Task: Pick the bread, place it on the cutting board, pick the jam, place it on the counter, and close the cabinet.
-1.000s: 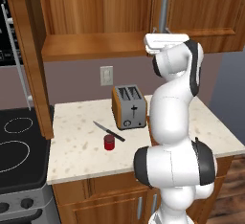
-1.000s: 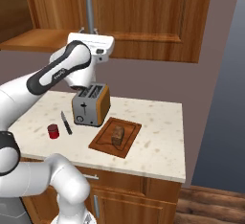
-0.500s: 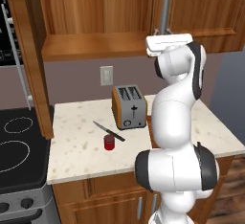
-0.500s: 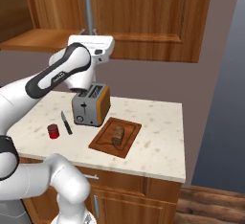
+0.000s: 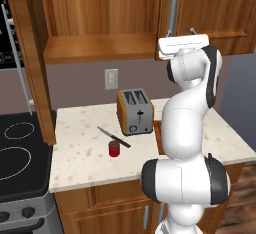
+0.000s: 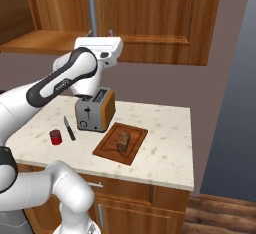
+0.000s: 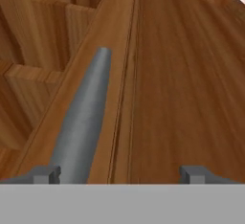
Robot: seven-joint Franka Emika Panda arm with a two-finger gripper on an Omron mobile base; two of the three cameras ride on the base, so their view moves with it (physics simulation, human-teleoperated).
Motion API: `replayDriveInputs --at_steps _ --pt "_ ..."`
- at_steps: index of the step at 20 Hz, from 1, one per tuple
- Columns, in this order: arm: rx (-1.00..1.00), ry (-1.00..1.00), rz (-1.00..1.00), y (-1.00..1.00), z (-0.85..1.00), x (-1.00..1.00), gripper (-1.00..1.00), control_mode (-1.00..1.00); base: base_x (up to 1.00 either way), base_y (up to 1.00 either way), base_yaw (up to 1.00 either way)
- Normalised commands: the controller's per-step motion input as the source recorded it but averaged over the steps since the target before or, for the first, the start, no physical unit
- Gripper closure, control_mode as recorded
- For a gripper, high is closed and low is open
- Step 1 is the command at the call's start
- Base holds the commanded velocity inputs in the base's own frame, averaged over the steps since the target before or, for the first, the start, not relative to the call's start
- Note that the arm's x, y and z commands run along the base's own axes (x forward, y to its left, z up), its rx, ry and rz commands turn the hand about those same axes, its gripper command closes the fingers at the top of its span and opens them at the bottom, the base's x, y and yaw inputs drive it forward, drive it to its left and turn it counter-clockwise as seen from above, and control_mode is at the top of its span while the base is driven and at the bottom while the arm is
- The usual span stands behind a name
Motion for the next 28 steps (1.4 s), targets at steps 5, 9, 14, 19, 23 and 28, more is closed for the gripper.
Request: replayDriveInputs --at_steps 5,9,14,19,23,28 --pt "0.0 -0.07 -0.11 -0.41 0.0 0.03 -1.0 -1.0 0.0 0.0 0.0" --pt "0.0 -0.04 -0.07 -0.32 0.0 0.0 -1.0 -1.0 0.0 0.0 0.0" --pt "0.0 -0.04 -0.03 -0.22 0.0 0.03 -1.0 -1.0 0.0 0.0 0.0" --pt "0.0 -0.03 -0.01 -0.15 0.0 0.05 -1.0 -1.0 0.0 0.0 0.0" --pt "0.0 0.0 0.0 -0.15 0.0 0.0 -1.0 -1.0 0.0 0.0 0.0" --pt "0.0 -0.01 0.0 -0.04 0.0 0.04 -1.0 -1.0 0.0 0.0 0.0"
